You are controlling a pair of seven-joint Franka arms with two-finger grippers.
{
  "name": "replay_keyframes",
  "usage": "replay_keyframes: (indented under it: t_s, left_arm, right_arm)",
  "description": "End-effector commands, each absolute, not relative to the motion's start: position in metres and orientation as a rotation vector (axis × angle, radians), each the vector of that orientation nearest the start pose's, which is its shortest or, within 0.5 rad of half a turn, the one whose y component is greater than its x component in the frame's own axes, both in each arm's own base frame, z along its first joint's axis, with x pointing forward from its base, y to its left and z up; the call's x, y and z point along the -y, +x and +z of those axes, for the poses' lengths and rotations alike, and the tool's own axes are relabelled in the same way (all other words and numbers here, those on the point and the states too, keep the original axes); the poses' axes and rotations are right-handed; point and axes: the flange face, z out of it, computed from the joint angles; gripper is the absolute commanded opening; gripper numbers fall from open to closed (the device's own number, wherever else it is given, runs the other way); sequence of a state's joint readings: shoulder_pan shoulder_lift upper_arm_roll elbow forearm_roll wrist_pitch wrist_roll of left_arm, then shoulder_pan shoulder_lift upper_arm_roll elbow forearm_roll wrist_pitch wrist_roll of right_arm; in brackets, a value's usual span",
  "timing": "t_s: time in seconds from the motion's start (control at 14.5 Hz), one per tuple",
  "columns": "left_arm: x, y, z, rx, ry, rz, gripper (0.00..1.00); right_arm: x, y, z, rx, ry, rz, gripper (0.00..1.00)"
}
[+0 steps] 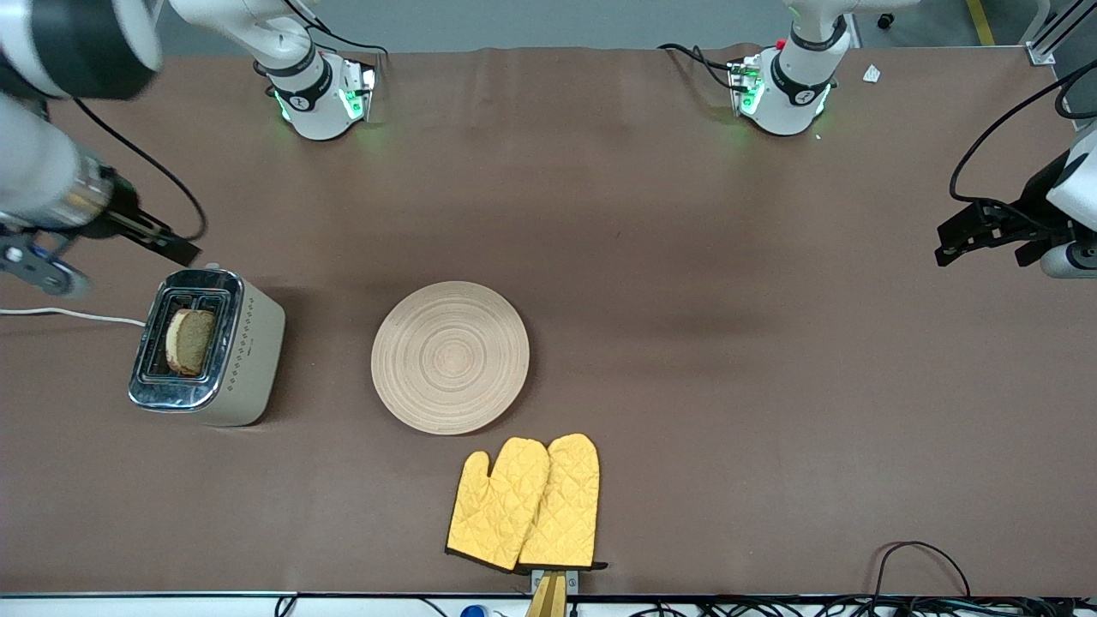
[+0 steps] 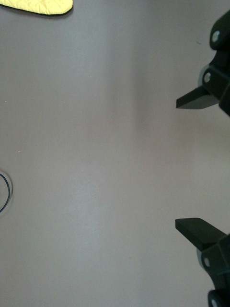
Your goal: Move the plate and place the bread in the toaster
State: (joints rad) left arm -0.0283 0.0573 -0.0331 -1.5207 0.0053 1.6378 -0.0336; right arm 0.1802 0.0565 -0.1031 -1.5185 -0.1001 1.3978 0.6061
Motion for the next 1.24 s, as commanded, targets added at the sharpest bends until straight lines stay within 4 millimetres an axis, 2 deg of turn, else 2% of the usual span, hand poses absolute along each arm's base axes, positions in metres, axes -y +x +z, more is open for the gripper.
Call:
replay_keyframes:
  t_s: [0.0, 0.07, 0.21, 0.34, 0.69, 0.97, 1.17]
  left_arm:
    - [0.035, 0.581, 0.625, -0.049, -3.122, -0.114, 1.0]
    - [0.035, 0.581, 0.626, -0.049, -3.122, -0.117, 1.0]
    - [0.034, 0.581, 0.625, -0.047, -3.122, -0.114, 1.0]
    - [0.034, 0.581, 0.625, -0.049, -3.122, -0.114, 1.0]
    - [0.028, 0.582, 0.627, -0.032, -3.121, -0.119, 1.0]
    - [0.029, 0.581, 0.627, -0.032, -3.121, -0.119, 1.0]
    - [0.029, 0.581, 0.627, -0.025, -3.122, -0.119, 1.0]
  right_arm:
    - [0.001, 0.512, 0.611, -0.734, -3.125, 0.16, 1.0]
    - [0.019, 0.508, 0.614, -0.586, -3.141, 0.121, 1.0]
    - [0.048, 0.509, 0.616, -0.413, -3.157, 0.093, 1.0]
    - [0.062, 0.511, 0.621, -0.257, -3.173, 0.047, 1.0]
    - [0.058, 0.519, 0.648, -0.126, -3.191, -0.056, 1.0]
    - [0.054, 0.521, 0.649, -0.004, -3.189, -0.061, 1.0]
    - [0.051, 0.521, 0.649, -0.008, -3.186, -0.065, 1.0]
